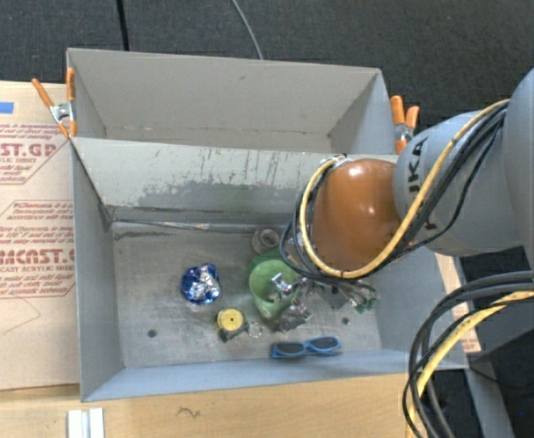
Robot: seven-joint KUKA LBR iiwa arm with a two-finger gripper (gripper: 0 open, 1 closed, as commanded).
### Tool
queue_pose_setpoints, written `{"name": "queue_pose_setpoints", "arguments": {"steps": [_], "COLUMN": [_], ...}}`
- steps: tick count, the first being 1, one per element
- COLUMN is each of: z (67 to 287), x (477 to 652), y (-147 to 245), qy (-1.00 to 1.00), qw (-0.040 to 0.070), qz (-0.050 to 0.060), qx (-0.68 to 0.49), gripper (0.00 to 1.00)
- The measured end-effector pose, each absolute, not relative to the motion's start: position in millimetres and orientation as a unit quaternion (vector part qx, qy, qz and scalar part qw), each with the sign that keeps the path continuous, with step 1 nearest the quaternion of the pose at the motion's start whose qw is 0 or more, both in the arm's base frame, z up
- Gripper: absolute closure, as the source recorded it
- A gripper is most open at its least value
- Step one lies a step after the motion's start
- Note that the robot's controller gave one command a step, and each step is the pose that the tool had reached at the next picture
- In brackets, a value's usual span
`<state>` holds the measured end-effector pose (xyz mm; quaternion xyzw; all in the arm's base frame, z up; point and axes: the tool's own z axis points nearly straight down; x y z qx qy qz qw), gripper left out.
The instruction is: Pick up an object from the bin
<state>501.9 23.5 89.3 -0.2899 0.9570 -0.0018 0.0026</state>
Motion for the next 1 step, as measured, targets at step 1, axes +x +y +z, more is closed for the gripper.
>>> {"name": "queue_pose_setpoints", "arguments": {"steps": [1], "z": [232.8], "x": [483.9], "y": [49.5], "qy": [0.940], "qw": [0.004], "qz": [-0.001], "qx": [-0.341], "gripper": [1.00]}}
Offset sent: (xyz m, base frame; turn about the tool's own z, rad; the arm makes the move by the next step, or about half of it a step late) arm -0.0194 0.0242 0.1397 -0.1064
